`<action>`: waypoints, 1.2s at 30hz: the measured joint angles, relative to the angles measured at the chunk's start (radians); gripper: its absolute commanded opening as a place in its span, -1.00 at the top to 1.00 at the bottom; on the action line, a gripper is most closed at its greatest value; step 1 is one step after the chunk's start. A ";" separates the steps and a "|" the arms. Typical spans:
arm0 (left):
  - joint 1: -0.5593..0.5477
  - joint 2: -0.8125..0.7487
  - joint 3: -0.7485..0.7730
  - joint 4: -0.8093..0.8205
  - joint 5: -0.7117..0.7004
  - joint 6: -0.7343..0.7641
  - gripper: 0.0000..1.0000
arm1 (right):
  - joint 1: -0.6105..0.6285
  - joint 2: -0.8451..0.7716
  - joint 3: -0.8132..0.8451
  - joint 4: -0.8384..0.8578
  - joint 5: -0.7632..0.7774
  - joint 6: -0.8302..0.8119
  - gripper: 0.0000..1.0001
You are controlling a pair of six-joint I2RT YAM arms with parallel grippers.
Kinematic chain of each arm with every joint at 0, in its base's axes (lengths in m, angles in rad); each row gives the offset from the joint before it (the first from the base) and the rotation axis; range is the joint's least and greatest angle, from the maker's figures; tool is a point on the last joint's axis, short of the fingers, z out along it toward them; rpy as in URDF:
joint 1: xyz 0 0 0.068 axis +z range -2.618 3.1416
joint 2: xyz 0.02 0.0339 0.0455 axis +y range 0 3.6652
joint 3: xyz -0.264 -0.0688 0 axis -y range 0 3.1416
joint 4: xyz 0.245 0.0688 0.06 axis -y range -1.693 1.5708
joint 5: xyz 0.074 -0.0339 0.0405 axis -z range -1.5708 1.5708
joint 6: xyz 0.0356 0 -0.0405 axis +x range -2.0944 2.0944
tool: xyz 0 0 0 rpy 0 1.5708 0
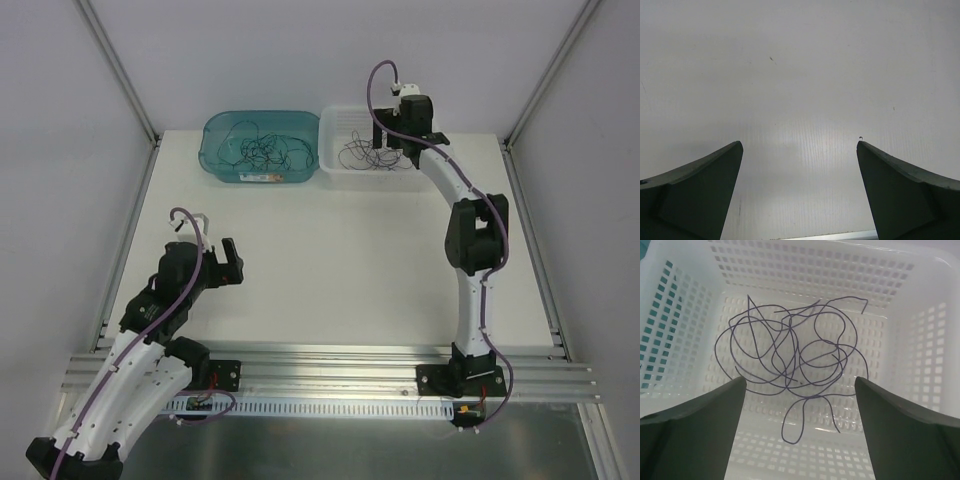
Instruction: Untangle the cables
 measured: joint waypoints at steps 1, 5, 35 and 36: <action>0.000 -0.002 0.000 0.000 -0.001 0.003 -0.98 | -0.004 -0.014 -0.014 -0.002 0.008 0.001 -0.99; 0.000 -0.024 0.000 0.000 -0.003 0.011 -0.98 | -0.006 -0.148 -0.124 -0.036 0.077 -0.013 -0.93; 0.000 -0.539 -0.009 -0.068 -0.190 0.009 -0.98 | -0.009 -2.028 -0.950 -0.654 0.282 0.120 -0.93; 0.000 -0.539 -0.009 -0.078 -0.189 0.009 -0.98 | -0.009 -2.068 -0.977 -0.665 0.282 0.119 -0.93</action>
